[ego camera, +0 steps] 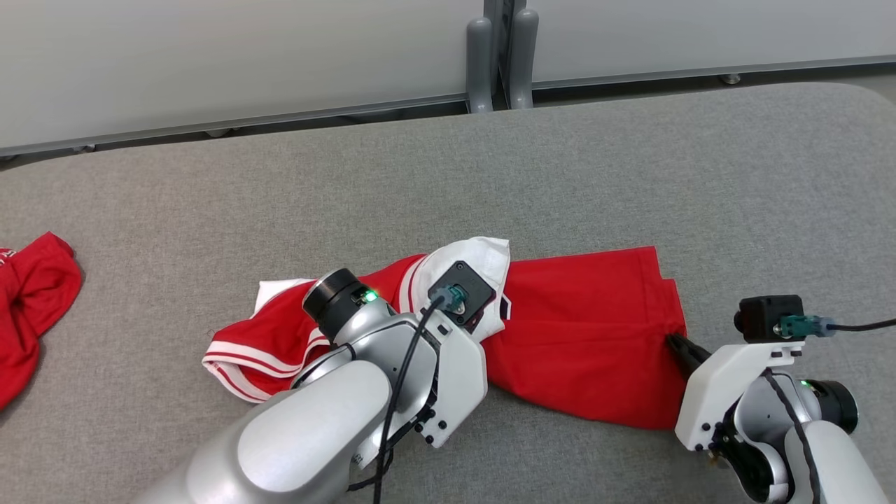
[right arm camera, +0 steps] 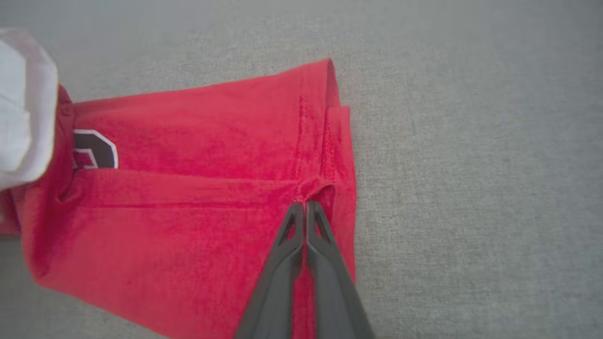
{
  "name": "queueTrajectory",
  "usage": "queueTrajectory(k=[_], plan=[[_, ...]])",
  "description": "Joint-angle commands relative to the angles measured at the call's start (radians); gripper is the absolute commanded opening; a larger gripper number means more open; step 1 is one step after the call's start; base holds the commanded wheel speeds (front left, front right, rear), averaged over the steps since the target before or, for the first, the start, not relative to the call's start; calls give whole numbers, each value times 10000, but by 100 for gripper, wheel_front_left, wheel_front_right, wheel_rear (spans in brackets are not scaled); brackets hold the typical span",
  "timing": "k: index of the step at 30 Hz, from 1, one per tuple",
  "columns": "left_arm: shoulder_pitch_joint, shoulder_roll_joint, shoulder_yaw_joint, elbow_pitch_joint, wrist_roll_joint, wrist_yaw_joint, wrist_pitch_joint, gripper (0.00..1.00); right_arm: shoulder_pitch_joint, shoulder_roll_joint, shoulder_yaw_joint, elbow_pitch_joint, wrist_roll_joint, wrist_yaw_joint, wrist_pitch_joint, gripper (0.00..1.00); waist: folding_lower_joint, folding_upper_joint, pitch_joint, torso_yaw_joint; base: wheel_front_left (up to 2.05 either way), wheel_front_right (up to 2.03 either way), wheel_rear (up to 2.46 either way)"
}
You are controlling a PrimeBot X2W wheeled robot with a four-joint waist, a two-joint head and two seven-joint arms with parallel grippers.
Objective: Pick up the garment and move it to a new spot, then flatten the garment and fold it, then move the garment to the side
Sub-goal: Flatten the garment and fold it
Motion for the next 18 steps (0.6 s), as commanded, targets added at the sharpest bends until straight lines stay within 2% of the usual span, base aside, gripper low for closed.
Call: queueTrajectory(k=[1,4,7,10,14,16,18], plan=[[69,10,164,-60,-130,71,-209,0,16,-59,46,-166,261,6,-176,0,0,0,-78,-4,0,0,0],[225,-3,695,-285,-436,209,-883,0,71,-61,137,-651,1002,6,-586,0,0,0,-270,-25,0,0,0],[348,-27,1316,-591,-1010,133,-1425,0,-15,-60,179,-1094,1410,6,-931,0,0,0,-420,-54,0,0,0],[710,-98,2746,-1216,-2646,-319,-2142,0,-343,-58,334,-1766,1781,7,-1306,0,0,0,-651,-132,0,0,0],[634,260,4686,-2014,-4128,-598,-2904,0,-1061,-67,225,-2491,2012,7,-1646,0,0,0,-967,-185,0,0,0],[451,557,5456,-2324,-4690,-781,-3009,0,-1670,-142,370,-2973,1504,9,-1858,0,0,0,-1062,-160,0,0,0],[295,872,6247,-2433,-5152,-757,-3111,0,-2059,-320,262,-3210,1186,2,-2057,0,0,0,-1106,-146,0,0,0]])
